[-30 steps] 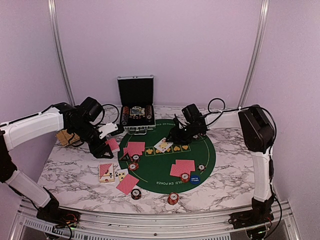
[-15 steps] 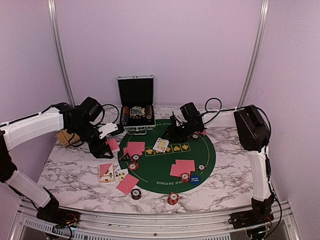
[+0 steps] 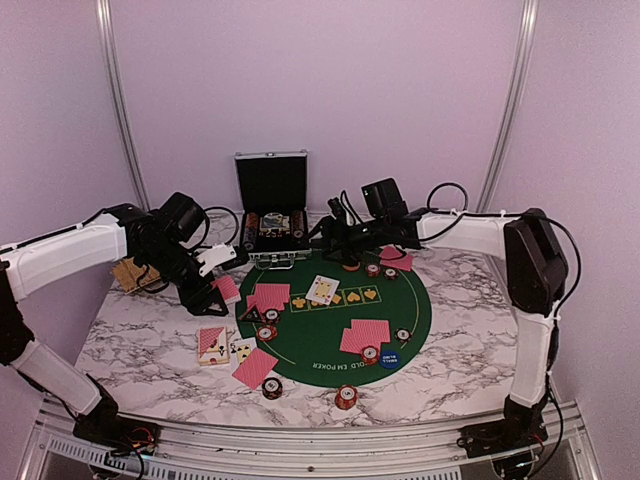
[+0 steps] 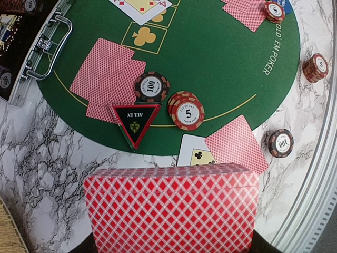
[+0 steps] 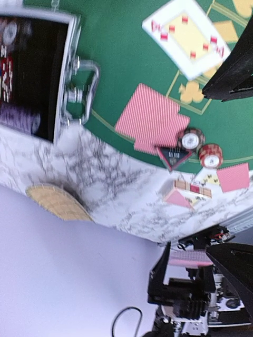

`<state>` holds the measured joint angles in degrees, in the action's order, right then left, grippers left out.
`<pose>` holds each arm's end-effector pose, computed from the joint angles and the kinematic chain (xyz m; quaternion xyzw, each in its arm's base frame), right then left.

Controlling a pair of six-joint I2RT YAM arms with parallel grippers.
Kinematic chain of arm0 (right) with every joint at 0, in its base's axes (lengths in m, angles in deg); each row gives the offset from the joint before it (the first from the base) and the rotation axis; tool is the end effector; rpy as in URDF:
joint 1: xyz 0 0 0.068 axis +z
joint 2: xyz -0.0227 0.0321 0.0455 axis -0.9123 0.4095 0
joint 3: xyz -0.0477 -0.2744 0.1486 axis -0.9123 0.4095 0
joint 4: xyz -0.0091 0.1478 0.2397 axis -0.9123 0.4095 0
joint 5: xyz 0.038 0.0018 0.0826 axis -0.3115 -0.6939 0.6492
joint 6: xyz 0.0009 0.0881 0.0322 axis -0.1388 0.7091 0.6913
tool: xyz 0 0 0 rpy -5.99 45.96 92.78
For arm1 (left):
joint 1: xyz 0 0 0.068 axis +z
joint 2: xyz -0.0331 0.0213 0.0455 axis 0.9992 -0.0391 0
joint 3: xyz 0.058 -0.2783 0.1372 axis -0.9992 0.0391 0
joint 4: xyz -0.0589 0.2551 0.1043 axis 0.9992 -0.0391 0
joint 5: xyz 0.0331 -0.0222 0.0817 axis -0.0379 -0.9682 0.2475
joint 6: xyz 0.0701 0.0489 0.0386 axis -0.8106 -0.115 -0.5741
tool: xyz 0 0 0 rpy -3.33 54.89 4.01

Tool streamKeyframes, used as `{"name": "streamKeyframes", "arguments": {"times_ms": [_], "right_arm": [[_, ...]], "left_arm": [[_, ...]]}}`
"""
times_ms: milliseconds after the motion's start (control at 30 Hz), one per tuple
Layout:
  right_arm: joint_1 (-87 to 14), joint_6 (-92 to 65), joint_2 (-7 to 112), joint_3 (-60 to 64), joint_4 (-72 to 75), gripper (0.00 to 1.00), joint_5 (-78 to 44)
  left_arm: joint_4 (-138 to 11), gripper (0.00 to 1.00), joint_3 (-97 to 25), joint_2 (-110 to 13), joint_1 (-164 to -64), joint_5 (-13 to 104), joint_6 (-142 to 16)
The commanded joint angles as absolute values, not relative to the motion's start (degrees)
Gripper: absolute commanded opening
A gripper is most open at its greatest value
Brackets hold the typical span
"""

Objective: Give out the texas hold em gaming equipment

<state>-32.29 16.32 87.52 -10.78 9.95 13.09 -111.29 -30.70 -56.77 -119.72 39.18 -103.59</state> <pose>0.4153 0.3372 0.2318 -0.1211 0.8510 0.4790 0.1781 0.2690 -0.1928 0.2648 0.5134 0.8140 -0.1288 0.2392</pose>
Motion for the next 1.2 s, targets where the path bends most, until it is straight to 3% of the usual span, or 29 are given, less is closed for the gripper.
{"name": "streamKeyframes", "arguments": {"times_ms": [0,300,767,1167], "right_arm": [[-25.46,23.77,87.30,-8.87,0.57,0.92,18.76],[-17.46,34.06,92.44,-11.18,-10.33,0.93,22.38],[-15.82,42.61,96.16,-10.83,-21.42,0.93,25.22],[-14.52,43.89,100.24,-16.11,-19.53,0.89,26.29]], "left_arm": [[-112.68,0.00,-34.01,-56.92,-119.49,36.84,-102.66],[-112.59,0.00,-34.01,-57.12,-119.49,37.79,-102.93],[-112.60,0.00,-33.31,-57.18,-119.51,37.98,-103.35],[-112.43,0.00,-33.50,-57.75,-119.57,38.84,-103.53]]}}
